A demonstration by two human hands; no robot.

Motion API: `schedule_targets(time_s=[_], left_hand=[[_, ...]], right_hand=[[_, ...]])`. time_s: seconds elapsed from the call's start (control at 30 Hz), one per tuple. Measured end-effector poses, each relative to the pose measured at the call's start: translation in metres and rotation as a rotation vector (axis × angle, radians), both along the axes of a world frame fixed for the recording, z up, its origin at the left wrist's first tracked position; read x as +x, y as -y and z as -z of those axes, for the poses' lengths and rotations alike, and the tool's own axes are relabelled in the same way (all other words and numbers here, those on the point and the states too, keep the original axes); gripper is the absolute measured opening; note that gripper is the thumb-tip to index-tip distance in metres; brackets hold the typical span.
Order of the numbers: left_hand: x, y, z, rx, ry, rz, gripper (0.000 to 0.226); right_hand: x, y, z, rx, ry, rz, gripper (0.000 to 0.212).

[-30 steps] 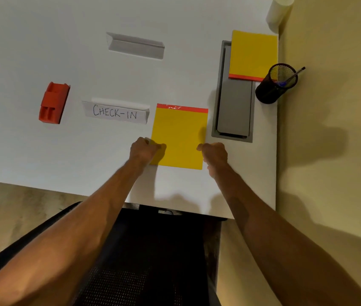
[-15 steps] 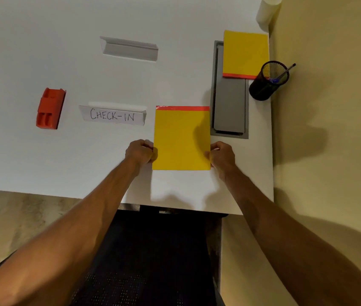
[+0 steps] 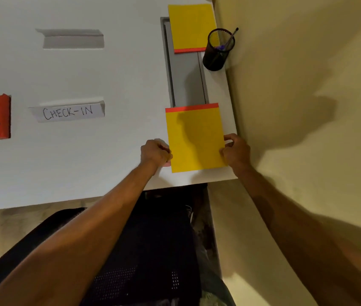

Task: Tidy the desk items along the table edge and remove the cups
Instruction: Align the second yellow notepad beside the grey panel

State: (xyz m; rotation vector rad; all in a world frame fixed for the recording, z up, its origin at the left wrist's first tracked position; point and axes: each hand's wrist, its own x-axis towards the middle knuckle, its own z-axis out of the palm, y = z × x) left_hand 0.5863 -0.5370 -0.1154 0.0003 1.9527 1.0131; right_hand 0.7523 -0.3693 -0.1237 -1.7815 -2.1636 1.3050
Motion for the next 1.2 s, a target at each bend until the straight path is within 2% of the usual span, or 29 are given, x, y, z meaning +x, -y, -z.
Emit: schedule_targets(time_s=[0.23, 0.37, 0.6, 0.77, 0.9, 1.13, 1.2], left_hand=[[0.033, -0.029, 0.018, -0.071, -0.046, 0.058, 0.018], [0.04, -0.035, 0.024, -0.108, -0.105, 0.093, 0.011], [0.047, -0.036, 0.027, -0.103, -0.122, 0.089, 0.008], [0.049, -0.039, 0.022, -0.119, -0.127, 0.102, 0.008], [0.054, -0.04, 0.013, -0.155, -0.215, 0.186, 0.005], [0.055, -0.037, 0.012, -0.157, -0.312, 0.308, 0.032], [0.051, -0.034, 0.01, -0.125, -0.335, 0.33, 0.029]], right_hand=[[0.03, -0.009, 0.007, 0.14, 0.096, -0.022, 0.033], [0.034, -0.006, 0.01, 0.175, 0.092, -0.04, 0.025], [0.033, -0.003, 0.013, 0.184, 0.199, -0.083, 0.01], [0.03, -0.001, 0.011, 0.214, 0.267, -0.127, 0.021], [0.027, 0.001, 0.008, 0.201, 0.302, -0.143, 0.023], [0.025, 0.005, 0.001, 0.192, 0.313, -0.204, 0.027], [0.024, 0.007, -0.003, 0.258, 0.322, -0.24, 0.03]])
